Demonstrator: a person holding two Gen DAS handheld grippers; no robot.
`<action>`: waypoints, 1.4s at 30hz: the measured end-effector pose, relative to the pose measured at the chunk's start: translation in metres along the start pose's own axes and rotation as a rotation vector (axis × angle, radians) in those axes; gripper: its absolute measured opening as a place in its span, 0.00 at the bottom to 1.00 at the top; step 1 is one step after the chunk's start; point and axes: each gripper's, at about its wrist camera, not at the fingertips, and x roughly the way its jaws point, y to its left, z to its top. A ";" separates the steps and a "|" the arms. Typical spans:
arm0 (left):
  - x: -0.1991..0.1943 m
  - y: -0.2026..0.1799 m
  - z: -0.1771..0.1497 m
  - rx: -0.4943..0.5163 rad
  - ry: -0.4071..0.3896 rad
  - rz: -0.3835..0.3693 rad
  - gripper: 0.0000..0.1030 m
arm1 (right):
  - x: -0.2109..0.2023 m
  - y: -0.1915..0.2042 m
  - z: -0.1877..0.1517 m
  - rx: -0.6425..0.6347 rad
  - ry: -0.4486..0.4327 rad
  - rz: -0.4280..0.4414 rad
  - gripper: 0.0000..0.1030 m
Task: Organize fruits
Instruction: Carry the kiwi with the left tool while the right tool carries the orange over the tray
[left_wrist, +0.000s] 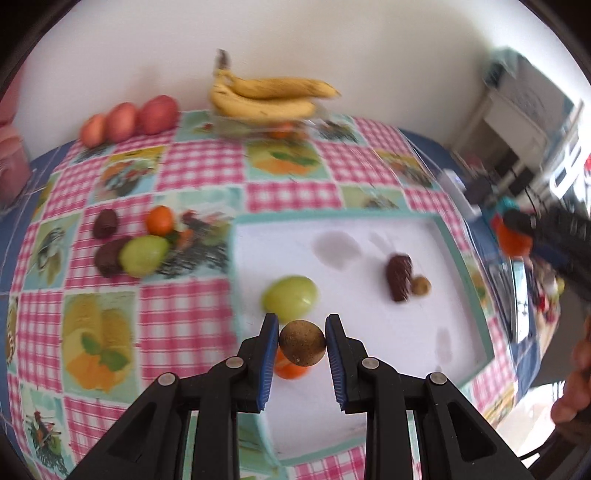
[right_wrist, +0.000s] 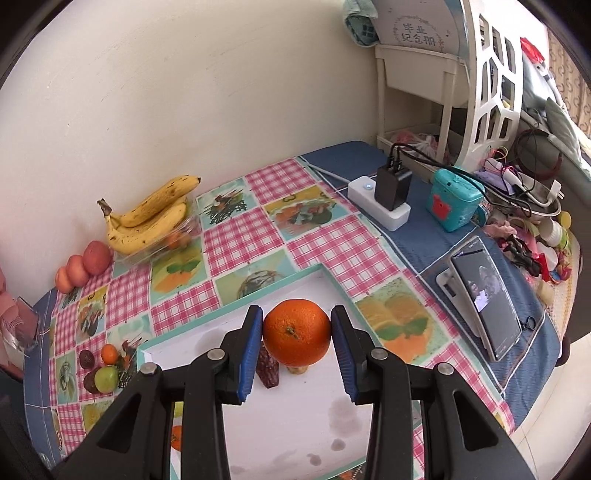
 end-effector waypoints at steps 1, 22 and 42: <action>0.003 -0.005 -0.002 0.013 0.012 -0.006 0.27 | 0.000 -0.001 0.000 0.003 -0.001 0.000 0.38; 0.062 -0.038 -0.006 0.066 0.070 -0.056 0.27 | 0.085 -0.026 -0.024 0.063 0.204 -0.057 0.38; 0.074 -0.034 -0.010 0.051 0.127 -0.048 0.27 | 0.114 -0.030 -0.044 0.087 0.309 -0.082 0.38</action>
